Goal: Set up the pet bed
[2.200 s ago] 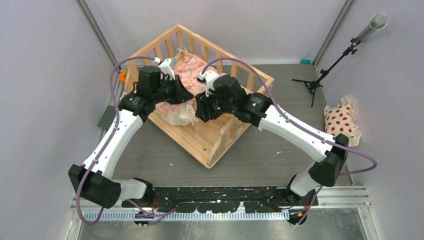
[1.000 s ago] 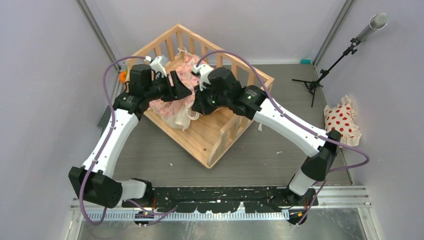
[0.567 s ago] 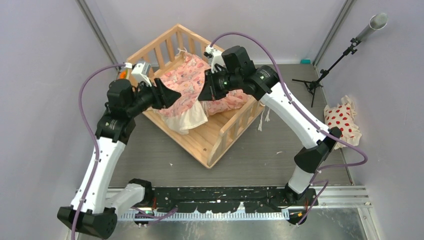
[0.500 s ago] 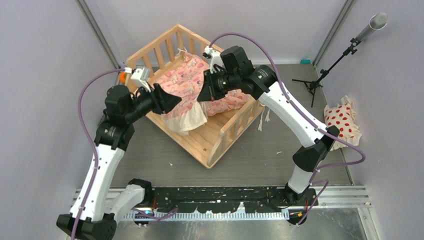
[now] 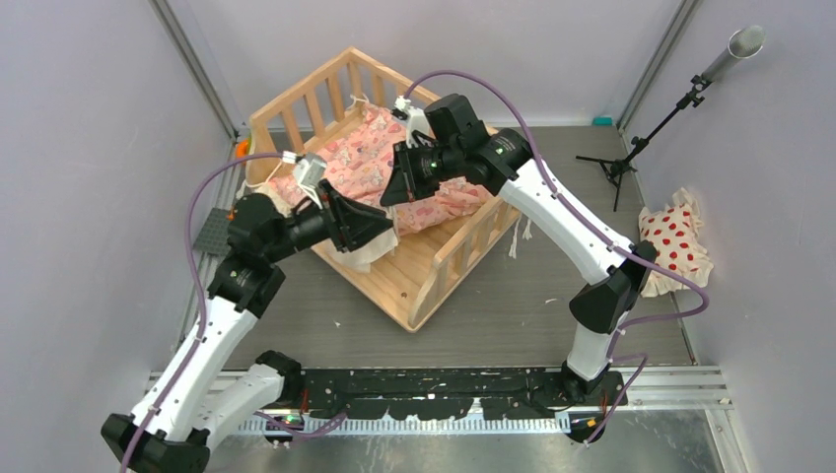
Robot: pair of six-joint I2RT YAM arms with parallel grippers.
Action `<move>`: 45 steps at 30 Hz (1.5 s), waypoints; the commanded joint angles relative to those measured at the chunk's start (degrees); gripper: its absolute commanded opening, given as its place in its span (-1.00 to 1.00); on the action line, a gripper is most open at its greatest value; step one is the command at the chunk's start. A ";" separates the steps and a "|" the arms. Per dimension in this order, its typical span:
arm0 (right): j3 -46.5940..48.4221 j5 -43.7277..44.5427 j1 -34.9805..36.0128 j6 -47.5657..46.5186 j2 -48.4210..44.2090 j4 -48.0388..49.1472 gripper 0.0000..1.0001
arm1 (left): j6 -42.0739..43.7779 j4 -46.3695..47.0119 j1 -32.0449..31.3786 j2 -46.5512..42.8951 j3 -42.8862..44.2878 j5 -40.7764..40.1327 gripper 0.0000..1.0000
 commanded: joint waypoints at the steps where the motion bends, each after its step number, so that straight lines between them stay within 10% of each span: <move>1: 1.29 0.63 -0.02 0.98 -1.63 2.31 -0.99 | 4.22 3.03 -8.71 2.72 1.36 -6.52 -0.27; 16: 0.83 1.97 -0.03 0.77 -1.99 2.19 -0.99 | 12.00 -15.50 -16.68 2.95 0.79 -28.15 -0.66; 34: -0.14 1.52 -0.03 1.16 -2.69 2.18 -0.99 | 19.06 -15.19 -16.58 3.68 0.75 -35.61 -0.80; 45: -0.31 0.71 -0.04 1.19 -2.60 2.18 -0.97 | 21.31 -6.55 -16.00 4.59 -1.72 -32.03 -0.08</move>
